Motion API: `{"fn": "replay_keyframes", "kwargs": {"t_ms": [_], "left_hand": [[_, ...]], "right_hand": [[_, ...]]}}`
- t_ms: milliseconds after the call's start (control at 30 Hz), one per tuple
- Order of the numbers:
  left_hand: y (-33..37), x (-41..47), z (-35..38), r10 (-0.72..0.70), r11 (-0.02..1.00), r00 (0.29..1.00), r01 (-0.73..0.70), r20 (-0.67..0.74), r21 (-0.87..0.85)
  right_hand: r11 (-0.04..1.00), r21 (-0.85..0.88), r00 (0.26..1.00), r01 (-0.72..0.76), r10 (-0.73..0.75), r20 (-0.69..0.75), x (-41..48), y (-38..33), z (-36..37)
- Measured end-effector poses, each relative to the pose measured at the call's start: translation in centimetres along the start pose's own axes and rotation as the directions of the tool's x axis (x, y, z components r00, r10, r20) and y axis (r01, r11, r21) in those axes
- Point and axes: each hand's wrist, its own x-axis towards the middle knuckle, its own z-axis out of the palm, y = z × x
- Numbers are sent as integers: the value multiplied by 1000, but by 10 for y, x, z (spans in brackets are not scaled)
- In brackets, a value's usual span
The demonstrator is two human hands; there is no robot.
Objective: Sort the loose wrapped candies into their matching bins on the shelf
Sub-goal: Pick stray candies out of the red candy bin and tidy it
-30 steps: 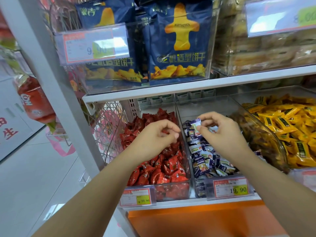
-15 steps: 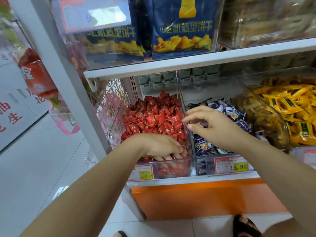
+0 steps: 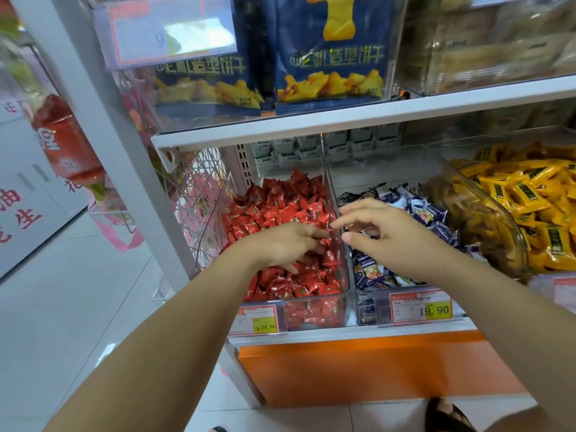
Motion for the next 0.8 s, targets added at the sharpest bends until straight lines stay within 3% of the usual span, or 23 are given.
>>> {"fn": "replay_keyframes", "kwargs": {"t_ms": [167,333,500,600,800], "left_hand": [[2,4,-8,33,999,996,-35,-87,-27],[4,-3,-11,58,995,996,-62,-61,-73],[6,-38,-19,210,956,966,-236,-153,-175],[-9,-63,-26,275,919,910,-344,-311,-194],[-56,-104,-14,335,877,691,-478,-641,-56]], "right_hand": [[1000,8,1000,-8,8,3,0,0,0],[1000,-8,1000,-12,12,13,0,-1,-1],[999,-48,1000,11,-12,-21,-1,-4,-1],[996,-87,998,12,-18,-68,-1,-8,-1],[996,-51,987,68,-74,-143,-3,-35,9]]}}
